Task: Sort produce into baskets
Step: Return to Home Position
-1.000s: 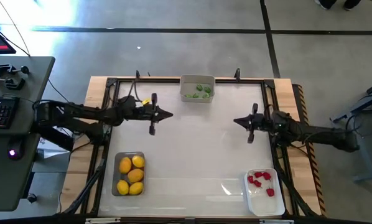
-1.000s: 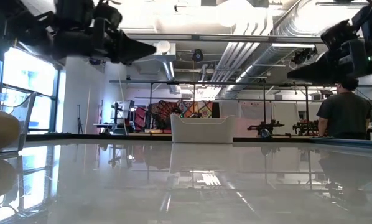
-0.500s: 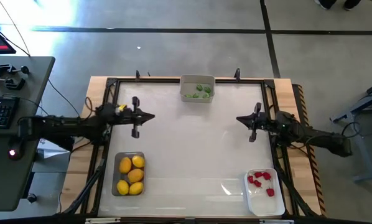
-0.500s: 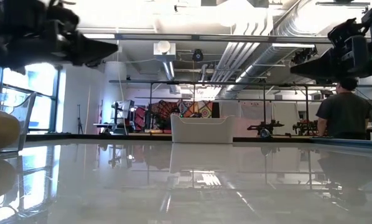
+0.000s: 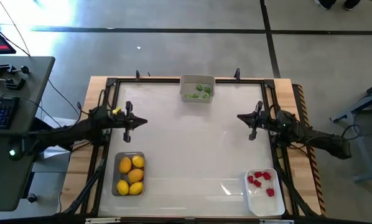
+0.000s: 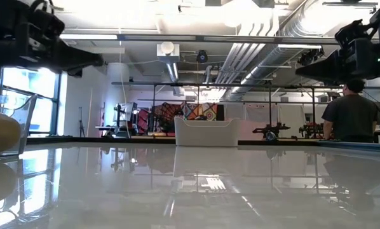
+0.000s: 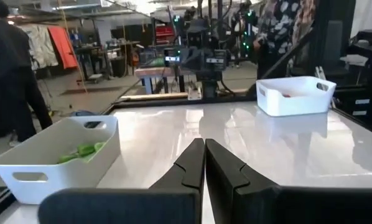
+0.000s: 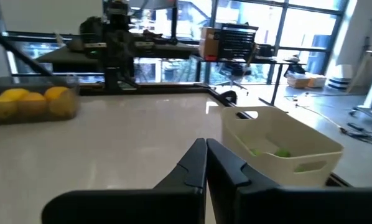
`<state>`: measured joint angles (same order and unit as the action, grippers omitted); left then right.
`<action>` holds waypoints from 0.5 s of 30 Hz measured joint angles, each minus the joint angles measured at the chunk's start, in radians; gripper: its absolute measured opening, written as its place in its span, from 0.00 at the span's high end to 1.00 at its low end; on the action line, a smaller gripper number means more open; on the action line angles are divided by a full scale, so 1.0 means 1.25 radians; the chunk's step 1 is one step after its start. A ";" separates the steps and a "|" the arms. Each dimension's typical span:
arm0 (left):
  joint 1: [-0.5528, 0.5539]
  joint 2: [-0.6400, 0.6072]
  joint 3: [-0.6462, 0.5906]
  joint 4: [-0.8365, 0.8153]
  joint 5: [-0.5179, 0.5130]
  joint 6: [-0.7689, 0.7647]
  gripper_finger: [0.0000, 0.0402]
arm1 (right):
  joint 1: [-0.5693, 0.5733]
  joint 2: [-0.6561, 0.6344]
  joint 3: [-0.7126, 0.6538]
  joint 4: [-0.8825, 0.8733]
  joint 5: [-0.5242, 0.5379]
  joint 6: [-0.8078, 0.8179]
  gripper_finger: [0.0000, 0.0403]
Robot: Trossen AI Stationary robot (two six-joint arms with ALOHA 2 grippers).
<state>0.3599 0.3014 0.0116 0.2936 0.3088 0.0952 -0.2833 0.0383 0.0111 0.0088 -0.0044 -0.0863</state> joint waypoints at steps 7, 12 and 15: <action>0.000 -0.238 0.004 -0.183 -0.040 -0.024 1.00 | -0.069 -0.001 0.000 0.000 0.002 0.000 1.00; 0.001 -0.238 0.002 -0.196 -0.064 -0.019 1.00 | -0.118 -0.005 0.000 0.001 0.009 0.007 1.00; 0.000 -0.238 0.002 -0.191 -0.099 -0.006 1.00 | -0.145 -0.006 0.000 0.001 0.015 0.004 1.00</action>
<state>0.3605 0.0036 0.0139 0.0552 0.1846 0.0879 -0.4640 0.0303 0.0113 0.0106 0.0143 -0.0812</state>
